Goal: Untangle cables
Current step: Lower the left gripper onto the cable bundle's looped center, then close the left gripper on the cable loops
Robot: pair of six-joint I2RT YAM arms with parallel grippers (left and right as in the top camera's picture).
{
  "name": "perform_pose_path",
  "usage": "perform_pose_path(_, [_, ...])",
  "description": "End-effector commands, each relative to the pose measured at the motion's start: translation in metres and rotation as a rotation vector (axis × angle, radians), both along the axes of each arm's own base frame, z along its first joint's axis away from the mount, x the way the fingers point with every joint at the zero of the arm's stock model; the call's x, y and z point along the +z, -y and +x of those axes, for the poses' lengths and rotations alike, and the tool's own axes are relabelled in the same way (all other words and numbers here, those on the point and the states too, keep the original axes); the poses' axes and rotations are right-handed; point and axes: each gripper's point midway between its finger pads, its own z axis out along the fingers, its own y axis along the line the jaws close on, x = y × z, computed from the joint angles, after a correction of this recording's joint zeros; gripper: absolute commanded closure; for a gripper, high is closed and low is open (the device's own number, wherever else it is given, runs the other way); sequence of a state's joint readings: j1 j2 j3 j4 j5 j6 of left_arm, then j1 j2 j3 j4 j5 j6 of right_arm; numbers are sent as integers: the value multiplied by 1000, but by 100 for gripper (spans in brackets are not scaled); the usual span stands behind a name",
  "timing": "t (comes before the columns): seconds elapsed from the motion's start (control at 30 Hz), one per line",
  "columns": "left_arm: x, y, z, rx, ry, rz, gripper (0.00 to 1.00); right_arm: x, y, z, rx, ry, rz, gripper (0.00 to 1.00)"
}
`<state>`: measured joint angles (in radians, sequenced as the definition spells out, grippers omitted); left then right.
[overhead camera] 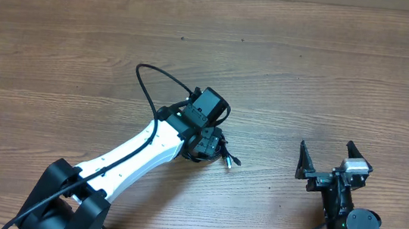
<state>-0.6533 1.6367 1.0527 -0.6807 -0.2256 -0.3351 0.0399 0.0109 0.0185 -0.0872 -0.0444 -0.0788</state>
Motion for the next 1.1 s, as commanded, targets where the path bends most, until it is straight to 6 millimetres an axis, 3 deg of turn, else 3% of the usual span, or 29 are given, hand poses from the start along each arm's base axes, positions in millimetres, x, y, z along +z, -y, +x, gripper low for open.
perform_pose_path(0.0, [6, 2, 8, -58, 30, 29, 0, -2, 1, 0, -3, 3, -1, 0])
perform_pose_path(0.3, [-6, -1, 3, -57, -6, 48, 0, -2, 1, 0, -3, 3, -1, 0])
perform_pose_path(1.07, [-8, 1, 5, -58, -3, 38, 1, -2, 1, 0, -3, 3, -1, 0])
